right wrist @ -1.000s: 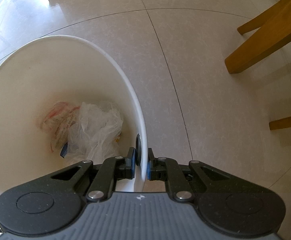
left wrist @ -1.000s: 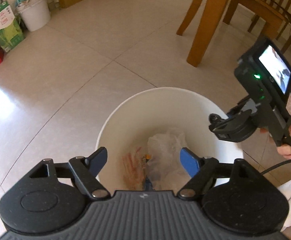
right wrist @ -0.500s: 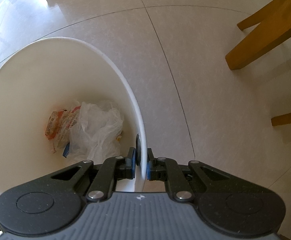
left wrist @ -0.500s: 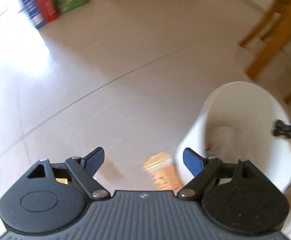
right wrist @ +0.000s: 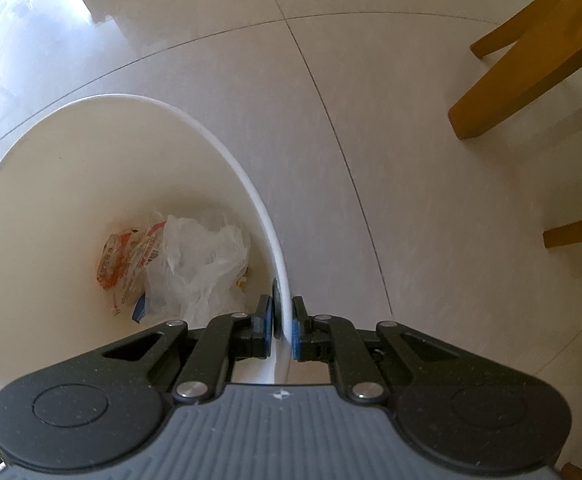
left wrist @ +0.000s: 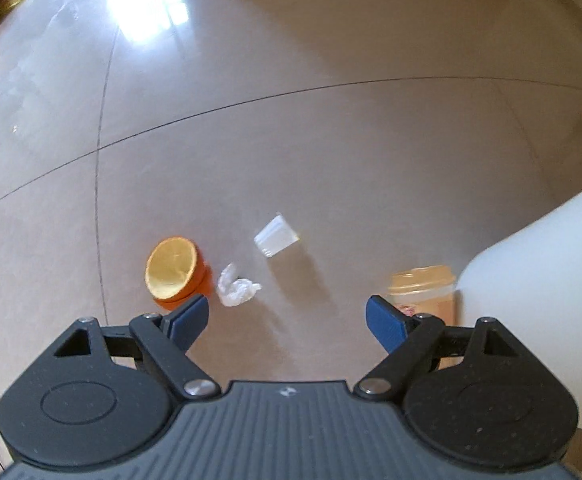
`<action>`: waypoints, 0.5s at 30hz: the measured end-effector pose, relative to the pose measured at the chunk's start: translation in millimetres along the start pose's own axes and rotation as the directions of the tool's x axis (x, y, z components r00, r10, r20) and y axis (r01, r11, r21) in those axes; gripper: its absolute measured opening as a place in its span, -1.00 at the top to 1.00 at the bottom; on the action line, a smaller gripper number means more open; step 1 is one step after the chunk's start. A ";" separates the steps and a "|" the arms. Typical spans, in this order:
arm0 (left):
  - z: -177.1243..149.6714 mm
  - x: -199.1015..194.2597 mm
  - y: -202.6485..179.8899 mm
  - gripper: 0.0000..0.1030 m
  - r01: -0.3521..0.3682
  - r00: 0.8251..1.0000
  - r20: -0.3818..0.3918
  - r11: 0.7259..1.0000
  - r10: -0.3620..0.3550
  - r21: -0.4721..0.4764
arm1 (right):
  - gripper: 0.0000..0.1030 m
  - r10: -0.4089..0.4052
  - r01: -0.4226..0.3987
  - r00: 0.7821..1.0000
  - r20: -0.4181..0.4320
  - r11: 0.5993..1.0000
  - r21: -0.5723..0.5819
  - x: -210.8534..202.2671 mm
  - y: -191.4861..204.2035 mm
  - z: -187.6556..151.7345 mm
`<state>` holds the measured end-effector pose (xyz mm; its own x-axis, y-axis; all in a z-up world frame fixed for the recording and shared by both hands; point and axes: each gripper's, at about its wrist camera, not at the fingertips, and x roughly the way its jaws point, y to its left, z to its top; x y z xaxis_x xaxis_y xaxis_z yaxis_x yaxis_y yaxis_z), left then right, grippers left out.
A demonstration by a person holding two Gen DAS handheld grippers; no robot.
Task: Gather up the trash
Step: 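Return the left tool to the pile and grasp the orange peel half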
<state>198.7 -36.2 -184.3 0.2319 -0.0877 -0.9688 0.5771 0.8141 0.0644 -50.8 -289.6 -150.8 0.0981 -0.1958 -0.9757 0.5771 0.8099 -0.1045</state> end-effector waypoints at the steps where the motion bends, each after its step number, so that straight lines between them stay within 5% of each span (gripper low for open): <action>1: 0.3 2.0 2.5 -0.67 -0.004 1.000 0.002 1.000 0.004 -0.008 | 0.78 -0.001 0.001 1.000 0.000 1.000 0.000 0.1 0.4 0.0; 8: 4.0 17.5 34.3 -0.87 -0.062 0.996 0.056 0.995 0.066 -0.073 | 0.78 -0.007 0.007 1.000 0.009 1.000 -0.008 -0.4 2.4 -2.1; 15: 4.9 70.9 85.0 -0.89 -0.129 0.991 0.017 0.966 0.136 -0.226 | 0.78 -0.004 0.004 1.000 0.008 1.000 -0.004 -0.1 1.8 -1.6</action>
<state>268.0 24.0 -246.3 0.3216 0.0144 -0.9468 0.3506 0.9270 0.1332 -51.0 -287.2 -151.2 0.1019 -0.2033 -0.9738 0.5740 0.8115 -0.1093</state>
